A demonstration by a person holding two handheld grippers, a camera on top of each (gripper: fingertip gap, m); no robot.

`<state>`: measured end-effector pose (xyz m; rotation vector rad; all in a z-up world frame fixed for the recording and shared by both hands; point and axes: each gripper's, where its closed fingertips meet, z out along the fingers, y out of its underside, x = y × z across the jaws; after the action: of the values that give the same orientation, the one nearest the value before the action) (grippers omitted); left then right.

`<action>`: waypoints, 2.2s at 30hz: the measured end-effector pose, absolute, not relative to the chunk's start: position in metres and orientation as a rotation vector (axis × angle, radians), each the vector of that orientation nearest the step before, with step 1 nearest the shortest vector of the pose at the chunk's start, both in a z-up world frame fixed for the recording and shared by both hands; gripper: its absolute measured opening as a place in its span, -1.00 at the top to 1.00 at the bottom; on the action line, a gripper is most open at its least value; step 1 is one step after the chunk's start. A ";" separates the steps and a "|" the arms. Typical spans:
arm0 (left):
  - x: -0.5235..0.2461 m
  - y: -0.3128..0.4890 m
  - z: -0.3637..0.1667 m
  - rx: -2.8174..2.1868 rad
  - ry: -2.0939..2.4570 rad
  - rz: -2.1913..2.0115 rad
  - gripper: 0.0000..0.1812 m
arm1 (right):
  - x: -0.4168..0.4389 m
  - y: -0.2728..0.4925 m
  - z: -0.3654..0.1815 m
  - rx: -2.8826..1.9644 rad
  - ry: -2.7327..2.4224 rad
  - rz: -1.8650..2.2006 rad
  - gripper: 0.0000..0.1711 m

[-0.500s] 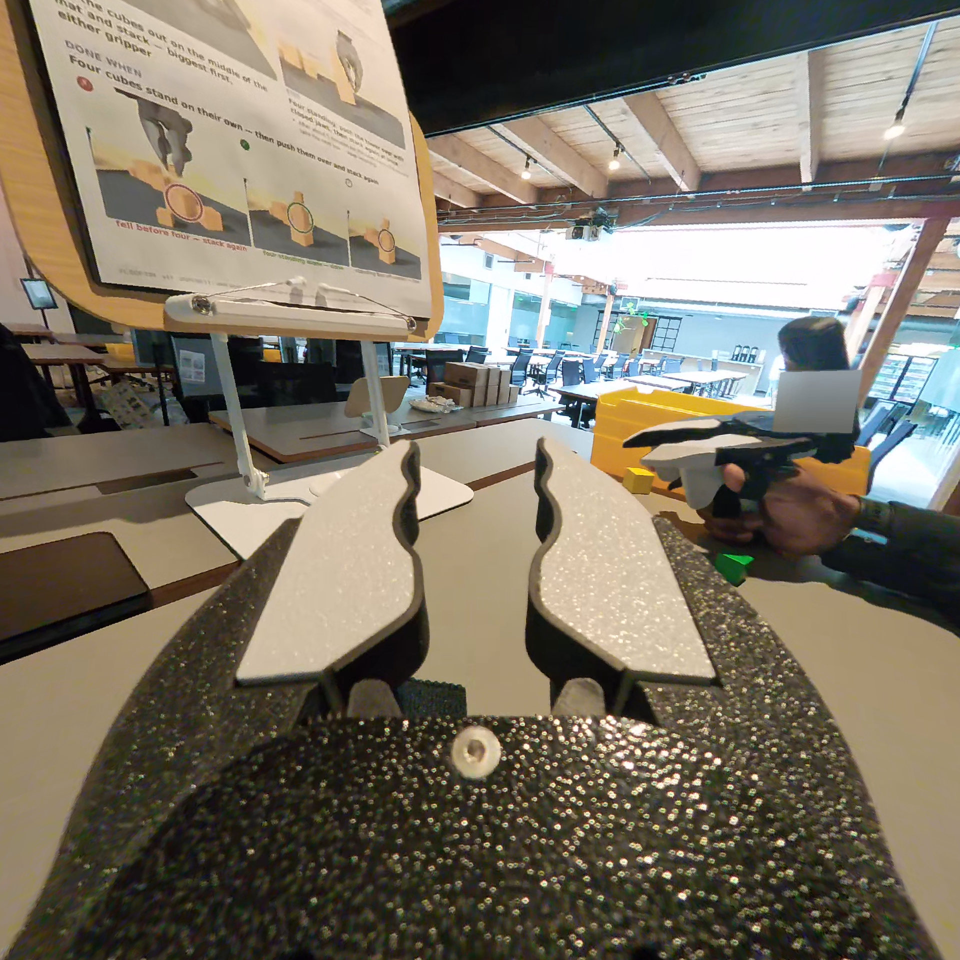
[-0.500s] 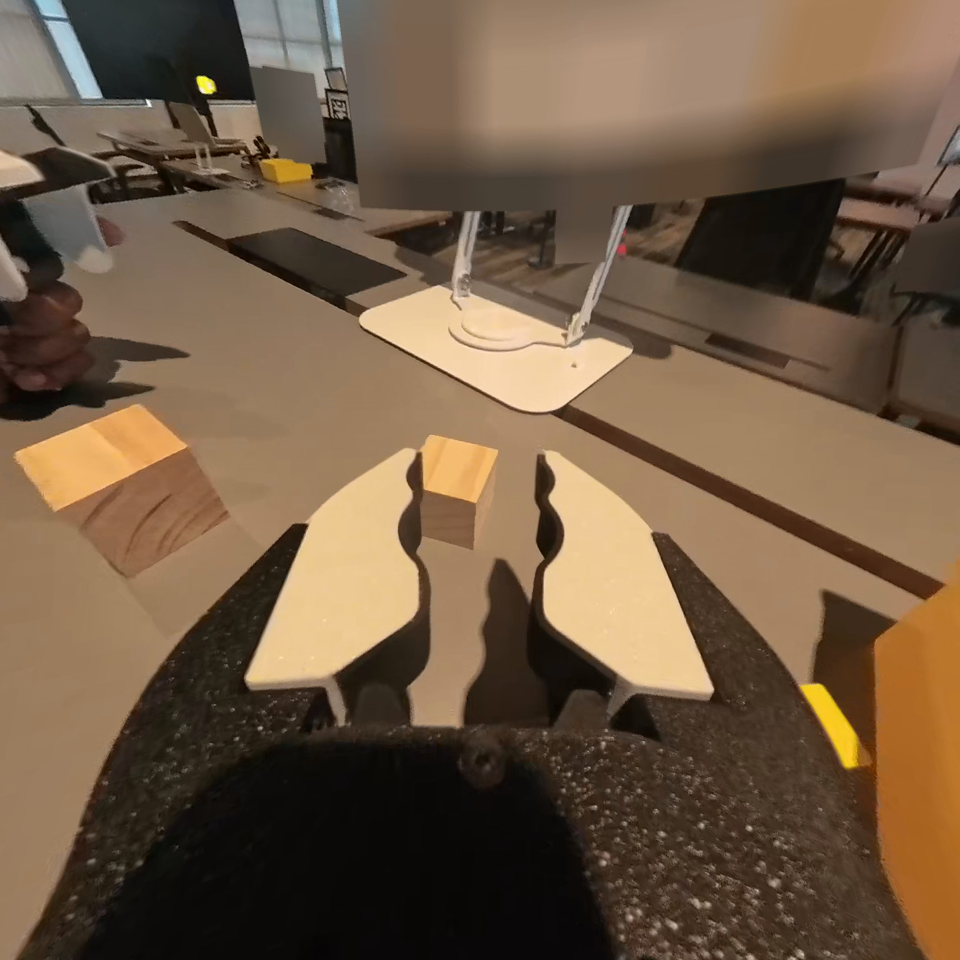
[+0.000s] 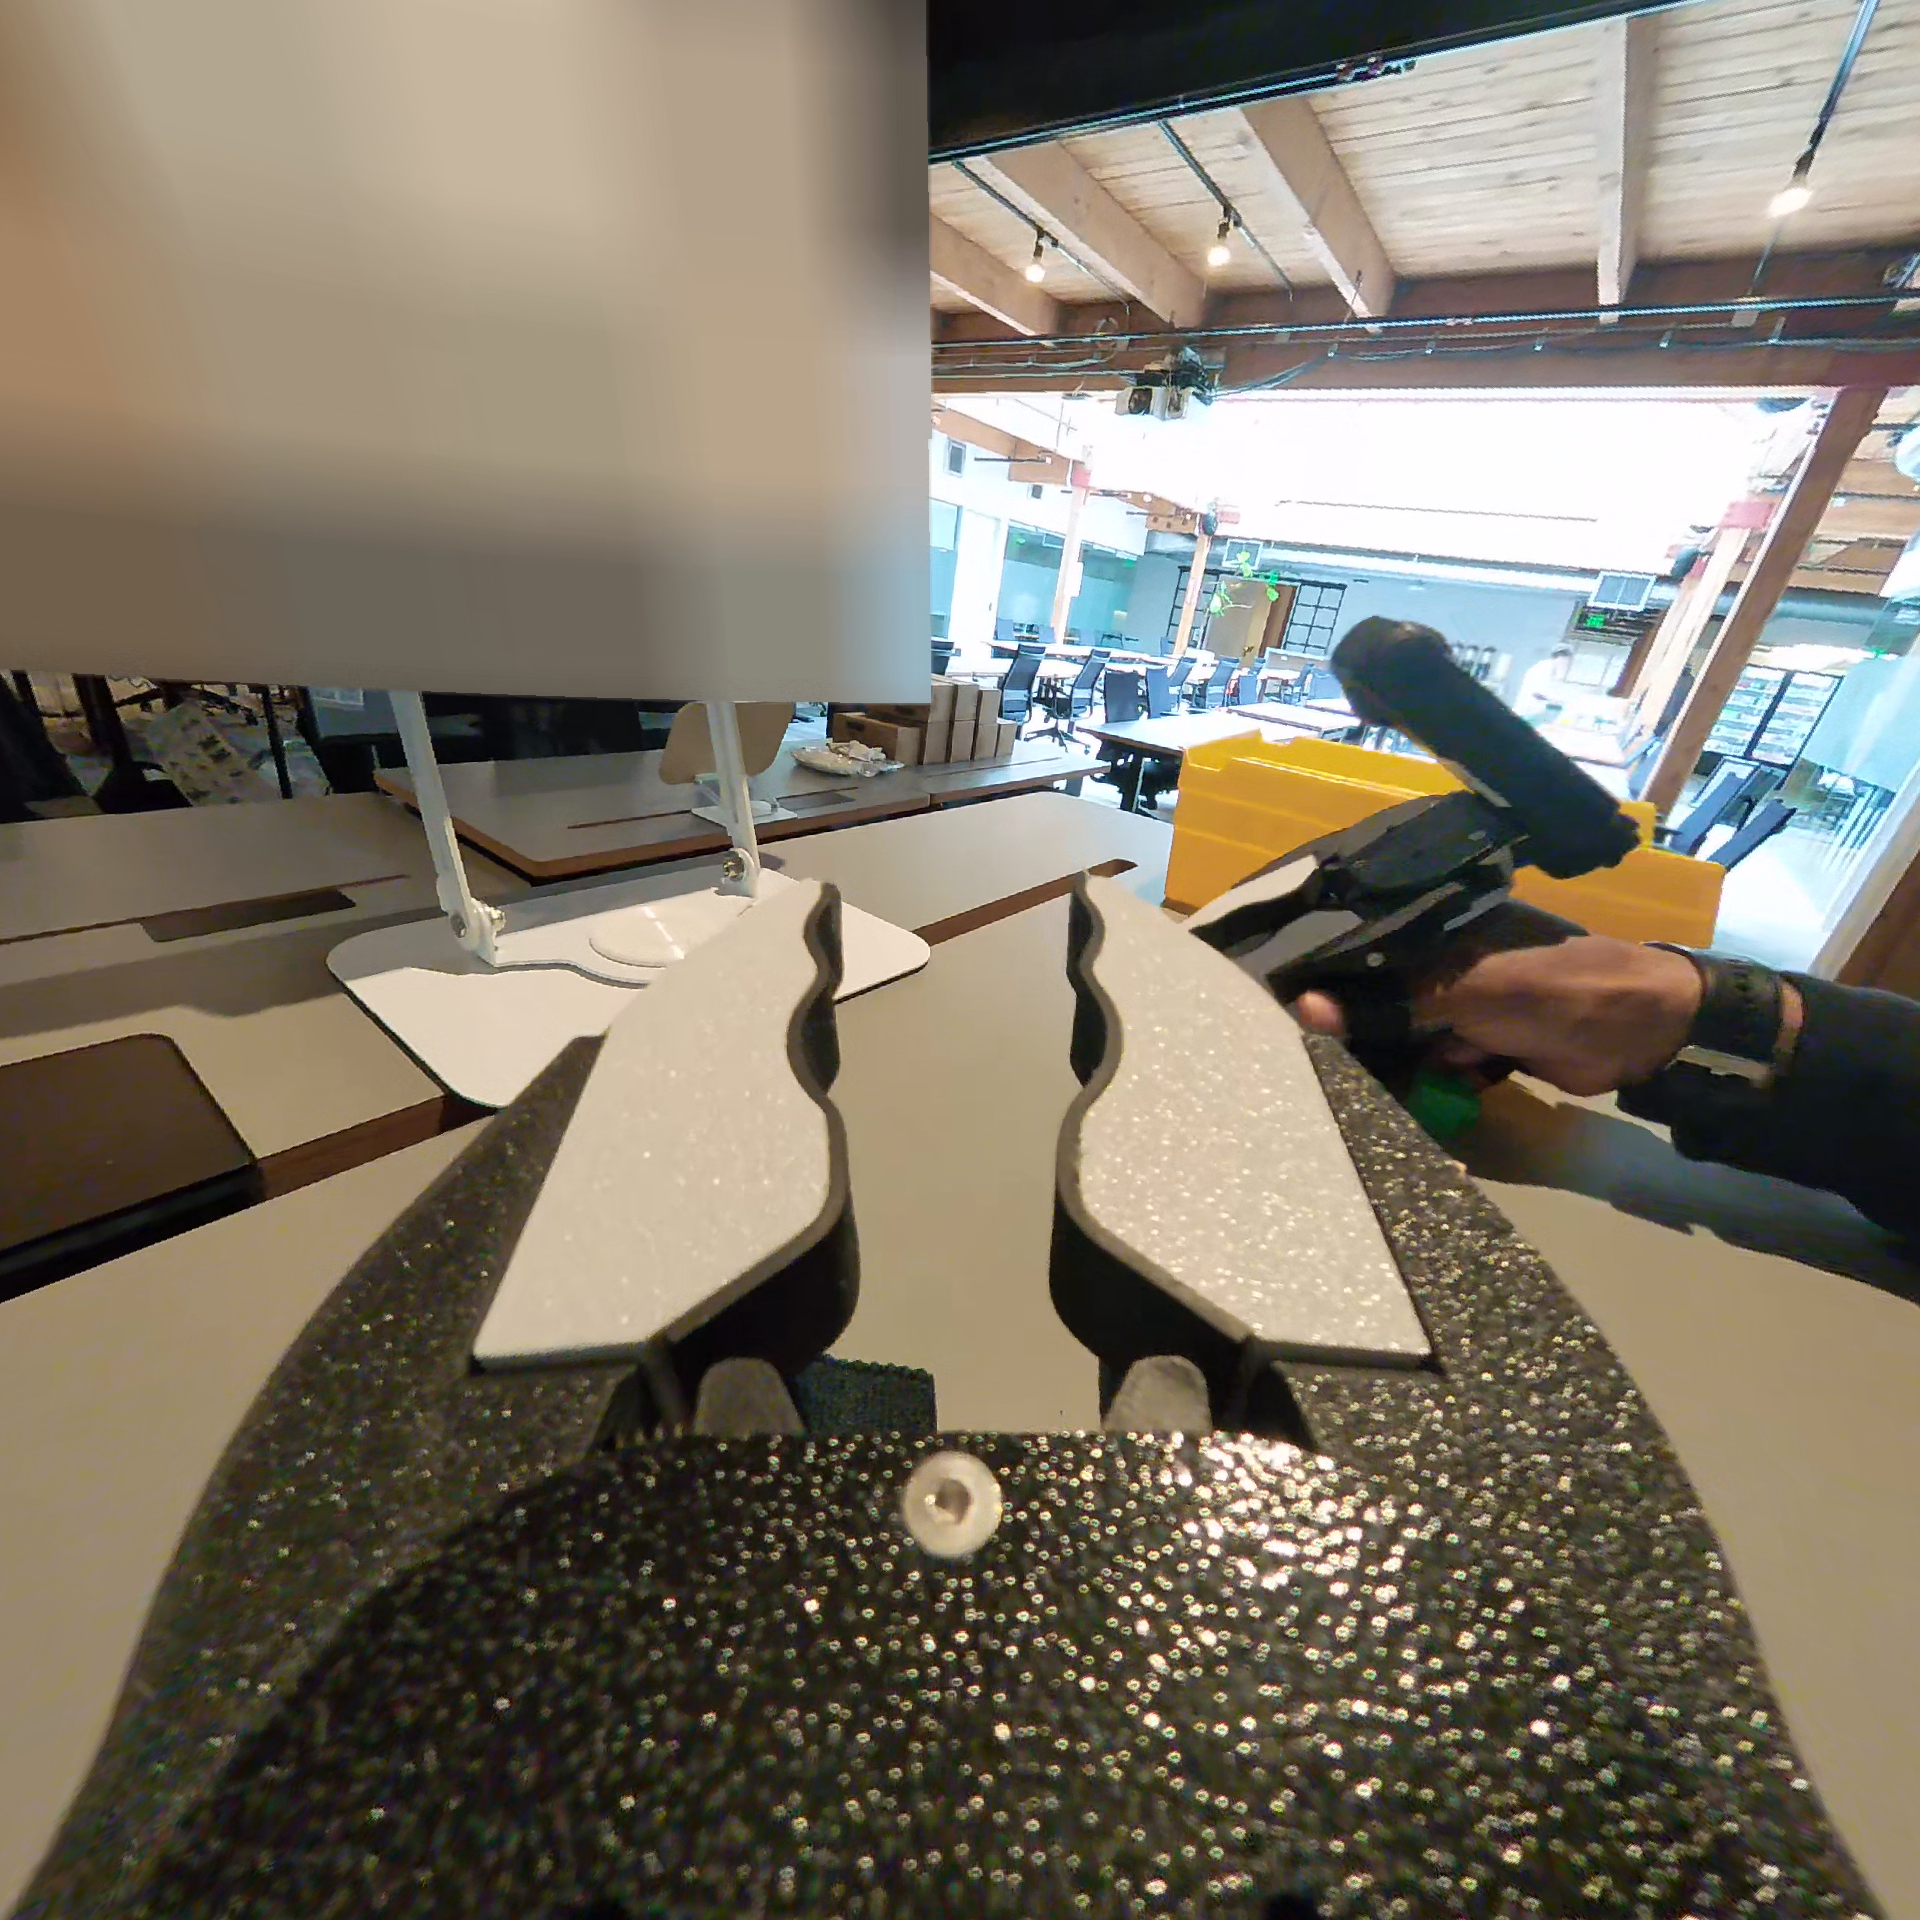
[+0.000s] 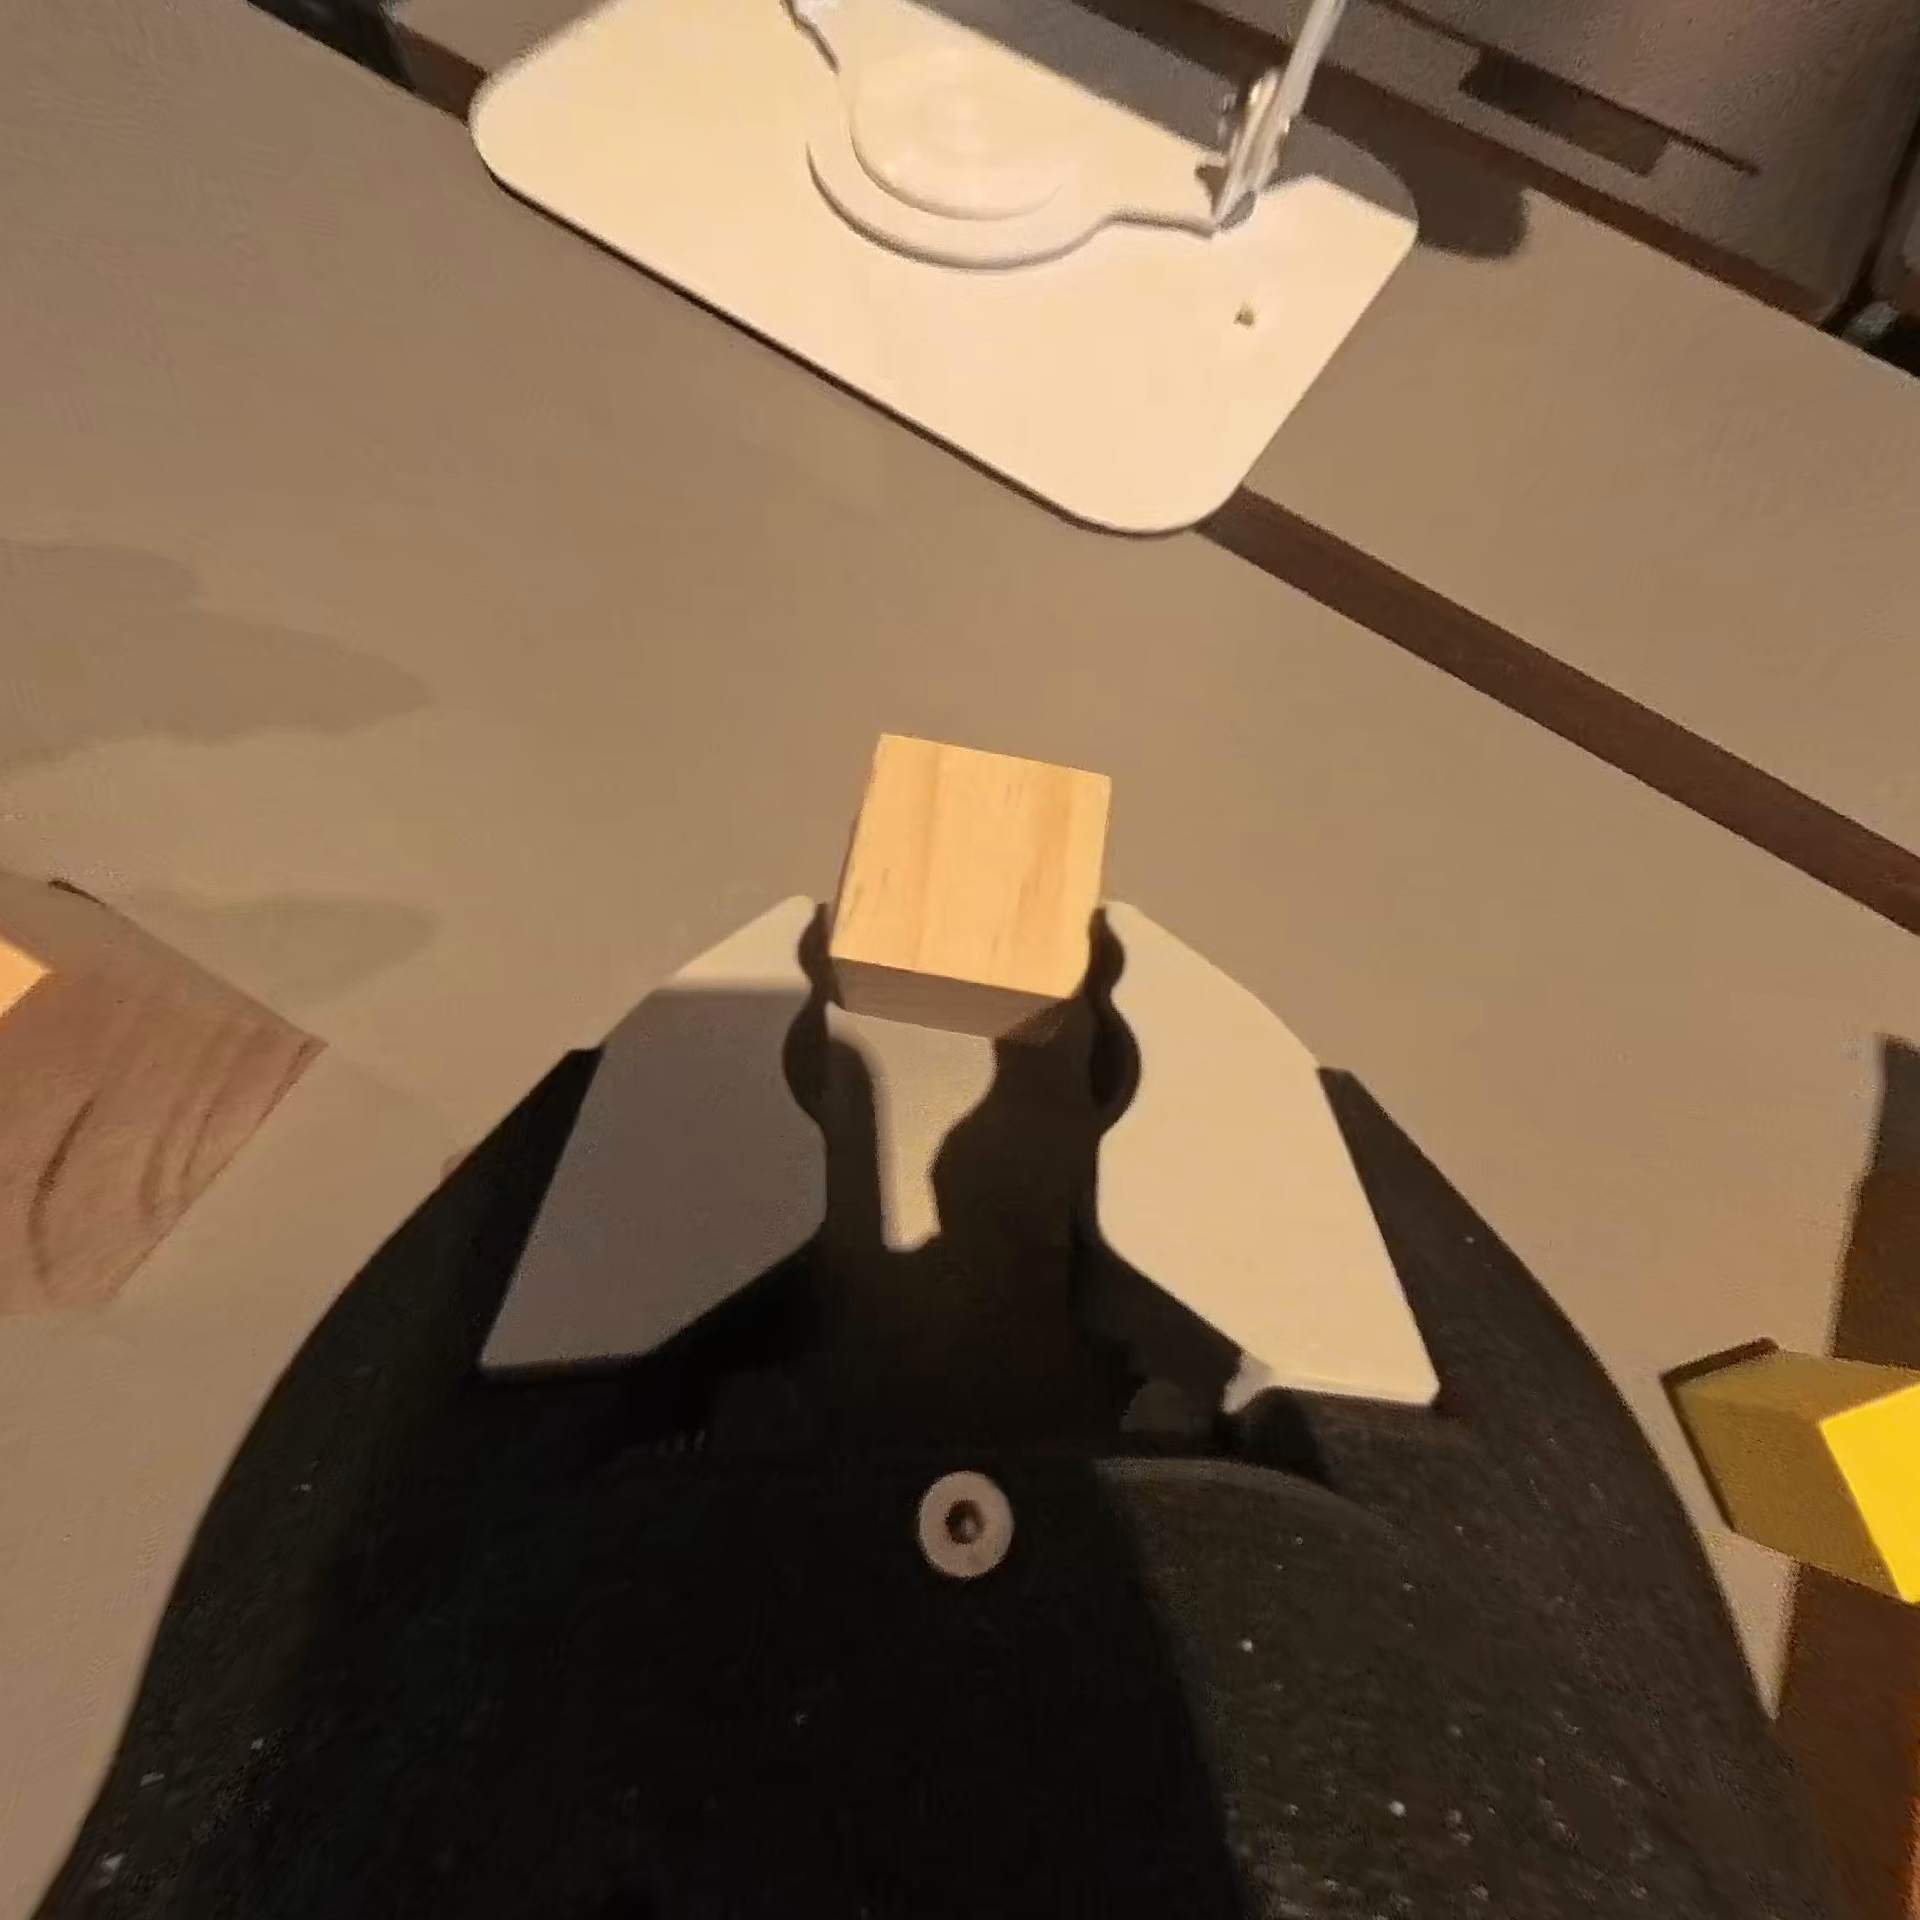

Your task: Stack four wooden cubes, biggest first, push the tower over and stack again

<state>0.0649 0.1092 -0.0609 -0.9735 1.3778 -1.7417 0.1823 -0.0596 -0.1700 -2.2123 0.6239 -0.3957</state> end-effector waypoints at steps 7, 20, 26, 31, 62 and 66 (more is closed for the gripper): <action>0.064 0.109 -0.060 -0.965 1.373 -1.748 0.55 | 0.119 -0.041 -0.170 -2.264 0.081 -0.077 0.45; 0.065 0.108 -0.061 -0.979 1.393 -1.792 0.56 | 0.194 -0.114 -0.125 -1.953 0.465 -0.438 0.47; 0.068 0.108 -0.063 -0.995 1.413 -1.811 0.56 | 0.240 -0.213 -0.142 -1.974 1.069 -1.004 0.54; 0.069 0.107 -0.064 -1.001 1.420 -1.814 0.56 | 0.254 -0.210 -0.151 -2.033 1.071 -1.093 0.48; 0.071 0.108 -0.064 -1.017 1.424 -1.818 0.57 | 0.232 -0.164 -0.176 -2.224 0.847 -0.658 0.35; 0.071 0.108 -0.065 -1.021 1.427 -1.820 0.58 | 0.218 -0.150 -0.179 -2.269 0.701 -0.525 0.45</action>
<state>0.0709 0.1079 -0.0647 -1.0205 1.4274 -1.8200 0.2185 -0.1502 -0.1789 -2.2689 0.7007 -0.5254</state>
